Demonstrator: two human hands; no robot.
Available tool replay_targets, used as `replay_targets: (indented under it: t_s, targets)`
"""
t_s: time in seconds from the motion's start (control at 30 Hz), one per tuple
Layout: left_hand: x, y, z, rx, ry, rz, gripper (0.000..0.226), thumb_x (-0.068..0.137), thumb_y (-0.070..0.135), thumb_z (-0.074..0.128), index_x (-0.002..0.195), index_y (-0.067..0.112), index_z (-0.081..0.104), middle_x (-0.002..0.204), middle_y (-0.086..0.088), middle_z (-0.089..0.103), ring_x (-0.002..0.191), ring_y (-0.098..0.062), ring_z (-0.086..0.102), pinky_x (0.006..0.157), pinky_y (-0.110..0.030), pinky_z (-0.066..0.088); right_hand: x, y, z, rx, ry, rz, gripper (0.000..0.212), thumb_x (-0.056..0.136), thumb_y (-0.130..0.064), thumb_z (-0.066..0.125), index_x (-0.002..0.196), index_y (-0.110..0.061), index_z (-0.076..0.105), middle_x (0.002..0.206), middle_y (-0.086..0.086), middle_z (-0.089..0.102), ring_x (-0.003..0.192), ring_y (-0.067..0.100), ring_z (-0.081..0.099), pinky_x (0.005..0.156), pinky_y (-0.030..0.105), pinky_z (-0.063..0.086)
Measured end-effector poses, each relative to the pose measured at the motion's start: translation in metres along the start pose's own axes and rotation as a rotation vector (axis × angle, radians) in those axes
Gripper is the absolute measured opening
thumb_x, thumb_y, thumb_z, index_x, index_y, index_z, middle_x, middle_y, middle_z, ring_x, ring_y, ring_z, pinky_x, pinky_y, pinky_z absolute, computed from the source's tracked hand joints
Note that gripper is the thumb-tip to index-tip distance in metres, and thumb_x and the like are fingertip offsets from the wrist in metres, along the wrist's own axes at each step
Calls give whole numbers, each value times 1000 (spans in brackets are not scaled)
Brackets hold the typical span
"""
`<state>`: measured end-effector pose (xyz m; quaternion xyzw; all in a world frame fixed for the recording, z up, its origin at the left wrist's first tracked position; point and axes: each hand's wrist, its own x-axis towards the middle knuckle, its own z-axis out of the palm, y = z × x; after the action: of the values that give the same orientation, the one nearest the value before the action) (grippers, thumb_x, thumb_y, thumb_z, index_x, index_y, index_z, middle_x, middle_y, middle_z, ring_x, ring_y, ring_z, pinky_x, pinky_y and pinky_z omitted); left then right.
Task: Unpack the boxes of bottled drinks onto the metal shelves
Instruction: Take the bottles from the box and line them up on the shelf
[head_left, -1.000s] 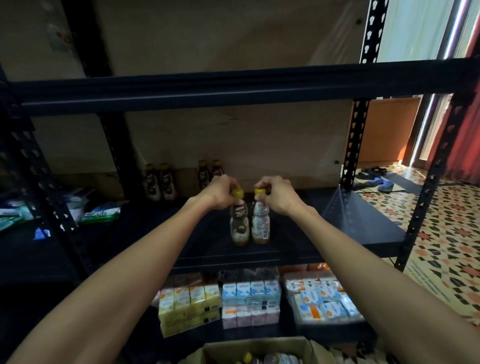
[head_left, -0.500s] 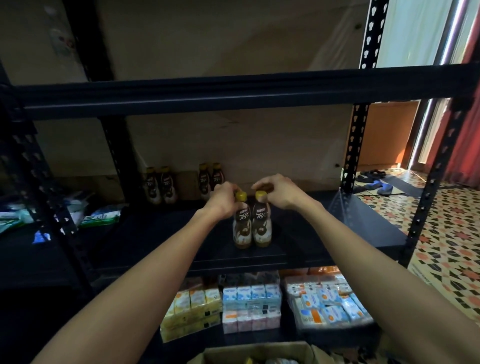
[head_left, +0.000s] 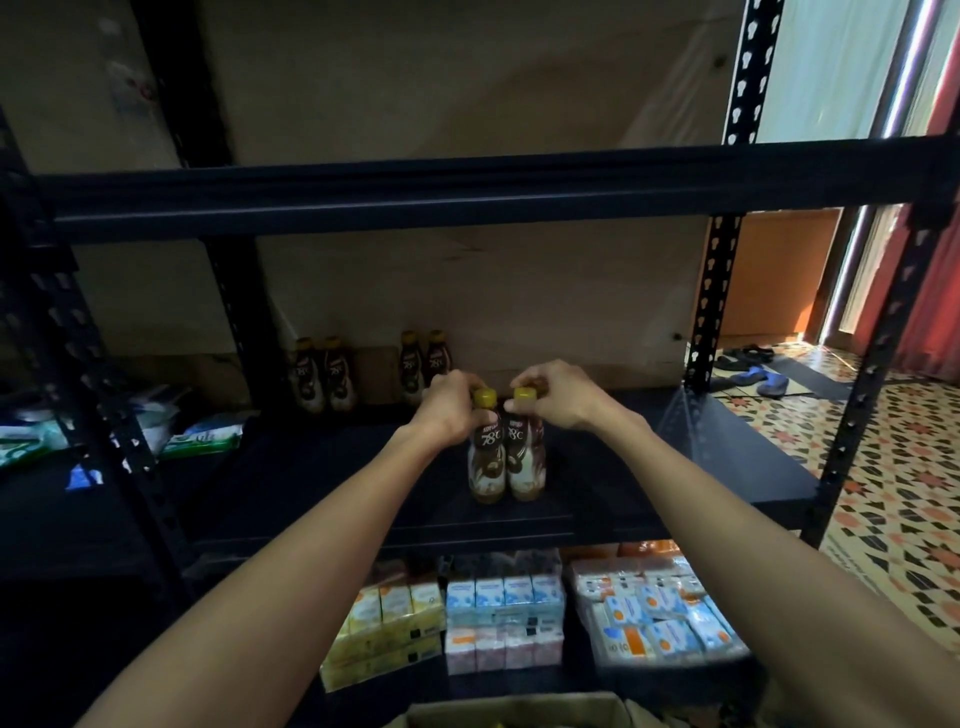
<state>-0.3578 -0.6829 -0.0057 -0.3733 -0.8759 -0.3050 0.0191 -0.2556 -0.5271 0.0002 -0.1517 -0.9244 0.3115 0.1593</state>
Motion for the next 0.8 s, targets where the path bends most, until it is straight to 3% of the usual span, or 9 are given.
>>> replay_targets:
  t_s: [0.1, 0.17, 0.4, 0.5, 0.57, 0.67, 0.8]
  targets:
    - [0, 0, 1, -9, -3, -3, 48, 83, 25, 80, 127, 18, 63, 114, -7, 67, 108, -23, 63, 94, -38, 54, 2, 7, 5, 16, 19, -14, 26, 94, -22, 70, 119, -29, 72, 126, -2, 66, 120, 15, 58, 100, 29, 47]
    - [-2, 1, 0, -10, 2, 0, 48, 84, 25, 79, 129, 17, 62, 116, -8, 66, 110, -23, 63, 95, -37, 53, 2, 7, 4, 42, -31, -21, 29, 99, -13, 61, 119, -31, 72, 129, -5, 65, 119, 14, 59, 101, 31, 49]
    - [-4, -3, 2, -16, 24, 3, 51, 84, 29, 78, 131, 20, 61, 121, -8, 66, 118, -25, 59, 98, -35, 49, -3, 13, 12, 93, 16, -40, 32, 100, -14, 59, 119, -37, 71, 135, -6, 63, 125, 14, 57, 105, 32, 47]
    - [-8, -9, 7, -110, 39, 3, 58, 84, 30, 79, 137, 22, 56, 117, -4, 66, 113, -19, 59, 94, -31, 49, -9, 13, 12, 122, 24, -47, 39, 100, -16, 59, 132, -36, 63, 143, -5, 56, 133, 17, 50, 108, 32, 43]
    - [-13, -15, 14, -243, 69, -19, 72, 80, 34, 81, 142, 22, 47, 119, -1, 60, 112, -17, 57, 90, -28, 49, -19, 16, 15, 209, 51, -50, 57, 96, -24, 66, 147, -39, 46, 149, -5, 47, 137, 15, 43, 110, 35, 38]
    - [-24, -29, 31, -363, 118, -146, 81, 73, 47, 84, 137, 21, 43, 124, -2, 51, 112, -19, 54, 88, -31, 49, -32, 34, 32, 418, 172, 44, 72, 86, -37, 77, 148, -37, 40, 137, -5, 50, 125, 14, 50, 104, 36, 45]
    - [-33, -43, 60, -430, 3, -230, 67, 71, 44, 86, 122, 19, 52, 109, -2, 65, 92, -10, 64, 69, -19, 50, -43, 62, 68, 480, 175, 145, 69, 80, -33, 85, 138, -24, 49, 128, 2, 59, 105, 13, 62, 90, 27, 51]
